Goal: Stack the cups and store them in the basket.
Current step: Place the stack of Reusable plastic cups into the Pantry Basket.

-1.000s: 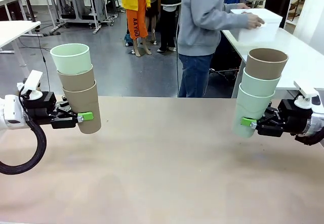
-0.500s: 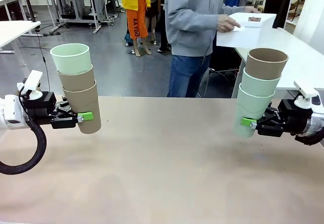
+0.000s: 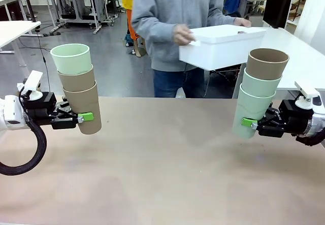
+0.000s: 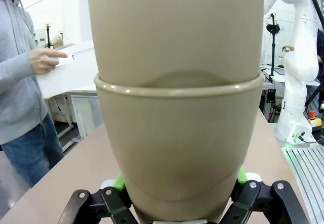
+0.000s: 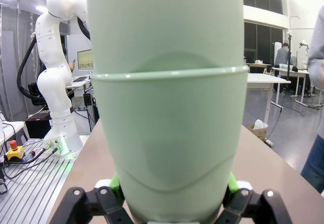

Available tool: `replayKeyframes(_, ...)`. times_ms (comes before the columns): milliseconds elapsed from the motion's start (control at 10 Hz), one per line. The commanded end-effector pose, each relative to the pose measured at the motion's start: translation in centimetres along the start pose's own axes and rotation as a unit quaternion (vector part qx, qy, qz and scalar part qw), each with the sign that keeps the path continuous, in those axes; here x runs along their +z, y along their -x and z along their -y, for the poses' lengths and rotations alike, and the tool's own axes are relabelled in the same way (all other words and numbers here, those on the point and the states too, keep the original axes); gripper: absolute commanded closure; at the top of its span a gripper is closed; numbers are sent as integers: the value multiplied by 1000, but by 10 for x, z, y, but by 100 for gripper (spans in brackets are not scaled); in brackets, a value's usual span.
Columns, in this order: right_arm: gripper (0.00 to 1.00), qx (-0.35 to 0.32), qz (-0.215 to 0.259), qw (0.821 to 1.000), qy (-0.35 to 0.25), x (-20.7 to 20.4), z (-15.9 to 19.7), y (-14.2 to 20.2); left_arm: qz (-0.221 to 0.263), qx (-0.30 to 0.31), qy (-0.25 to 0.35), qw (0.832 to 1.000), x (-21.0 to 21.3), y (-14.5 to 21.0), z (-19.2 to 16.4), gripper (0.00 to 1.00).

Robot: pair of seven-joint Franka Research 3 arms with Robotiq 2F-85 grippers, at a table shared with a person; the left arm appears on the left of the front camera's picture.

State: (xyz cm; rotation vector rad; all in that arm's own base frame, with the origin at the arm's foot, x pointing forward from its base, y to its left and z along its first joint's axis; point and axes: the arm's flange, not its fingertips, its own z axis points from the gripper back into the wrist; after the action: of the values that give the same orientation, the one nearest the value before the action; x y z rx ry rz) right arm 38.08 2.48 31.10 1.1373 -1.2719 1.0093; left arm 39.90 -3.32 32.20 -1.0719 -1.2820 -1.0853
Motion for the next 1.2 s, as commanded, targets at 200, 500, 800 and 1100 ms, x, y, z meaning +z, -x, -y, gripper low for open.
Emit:
replayKeyframes(200,16,5,1,1000,1,1,0,-4,7,-4,1,1000,0,-4,0,16)
replayKeyframes(500,16,5,1,1000,1,1,0,-4,7,-4,1,1000,0,-4,0,16)
replayKeyframes(800,16,5,1,1000,1,1,0,-4,7,-4,1,1000,0,-4,0,16)
replayKeyframes(1100,16,5,1,1000,1,1,0,-4,7,-4,1,1000,0,-4,0,16)
